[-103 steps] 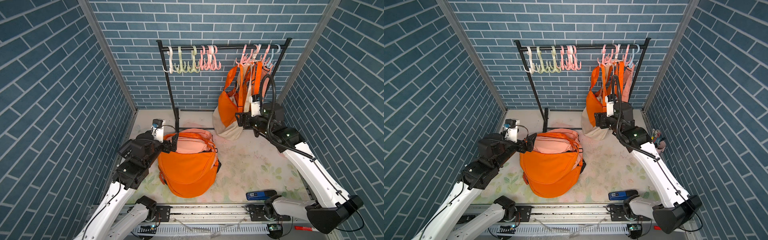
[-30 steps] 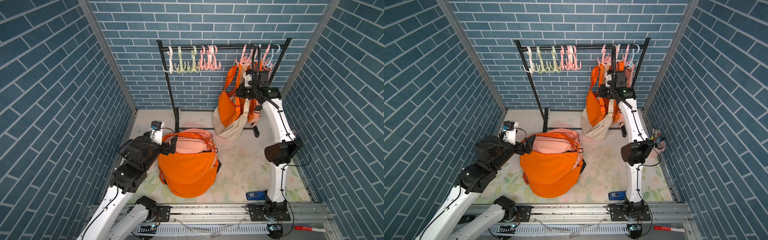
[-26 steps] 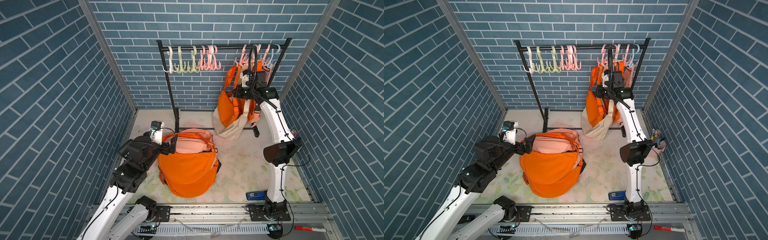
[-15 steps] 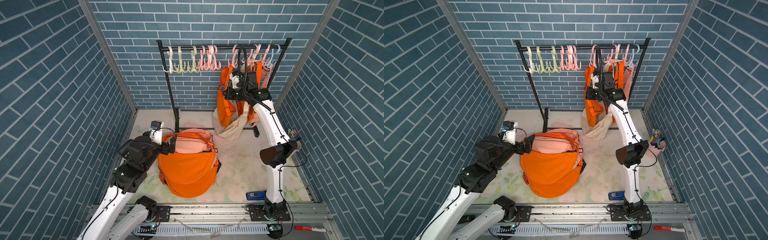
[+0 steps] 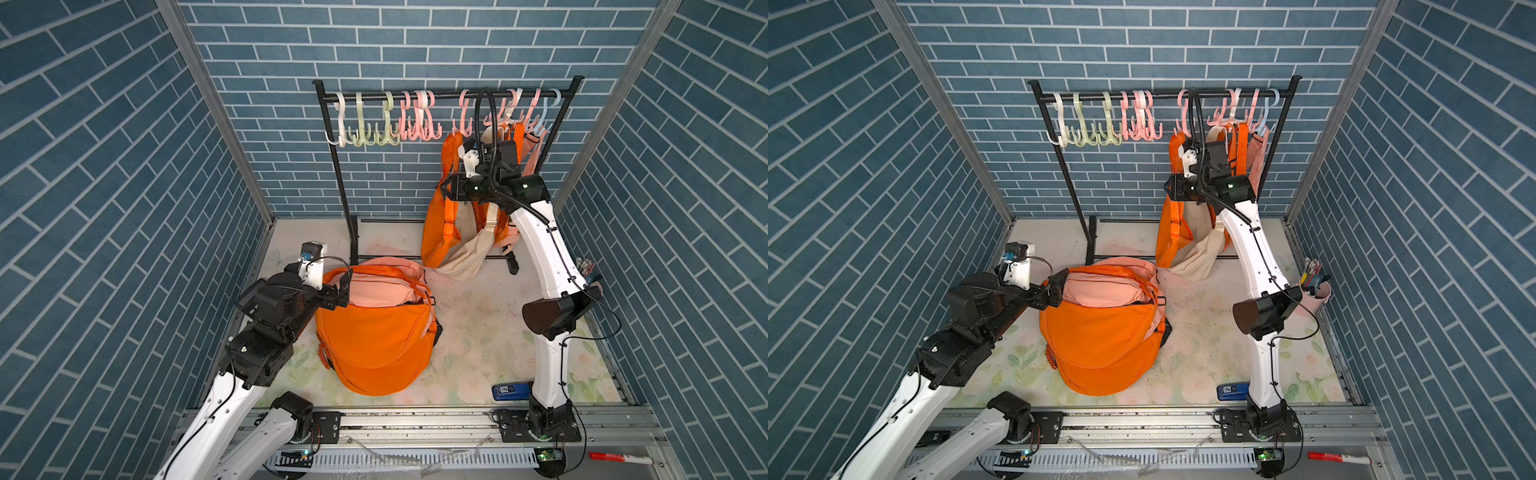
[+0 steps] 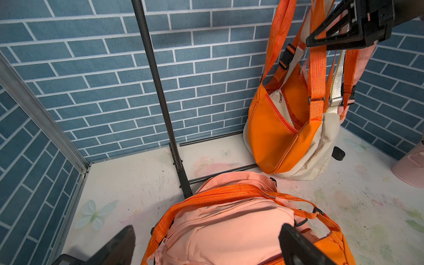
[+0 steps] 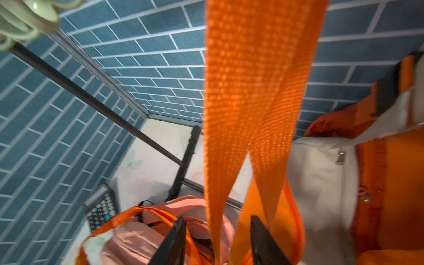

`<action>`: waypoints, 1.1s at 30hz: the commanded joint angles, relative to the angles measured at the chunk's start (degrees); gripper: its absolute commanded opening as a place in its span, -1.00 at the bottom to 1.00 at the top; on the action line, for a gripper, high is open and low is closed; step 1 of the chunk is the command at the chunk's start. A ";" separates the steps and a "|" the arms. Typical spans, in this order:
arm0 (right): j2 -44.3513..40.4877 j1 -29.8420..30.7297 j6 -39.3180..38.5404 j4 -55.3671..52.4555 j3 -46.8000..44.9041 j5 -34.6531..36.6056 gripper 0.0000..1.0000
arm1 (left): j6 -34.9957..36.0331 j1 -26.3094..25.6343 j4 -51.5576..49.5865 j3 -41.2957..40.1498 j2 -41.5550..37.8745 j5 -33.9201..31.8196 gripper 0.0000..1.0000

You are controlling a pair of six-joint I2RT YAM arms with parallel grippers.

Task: Take the bag off the hook
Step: Adjust the hanger on the clothesline, then pick up the bag from the hook.

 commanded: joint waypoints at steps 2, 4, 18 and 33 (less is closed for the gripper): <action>-4.99 -0.49 -3.30 0.25 -4.52 3.42 0.64 | 0.35 -0.20 -0.04 -0.75 0.14 0.02 0.97; -5.49 -0.78 -3.87 1.15 -5.47 5.04 0.71 | 0.35 -0.06 0.04 -0.76 0.22 0.30 0.97; 0.09 -2.10 -6.16 3.14 0.50 9.32 0.65 | 0.35 -0.15 -0.09 -0.76 1.08 0.19 0.97; -0.08 -2.37 -3.68 22.79 -11.06 7.13 -0.39 | 0.79 -0.21 -0.24 -0.89 1.95 -0.63 0.97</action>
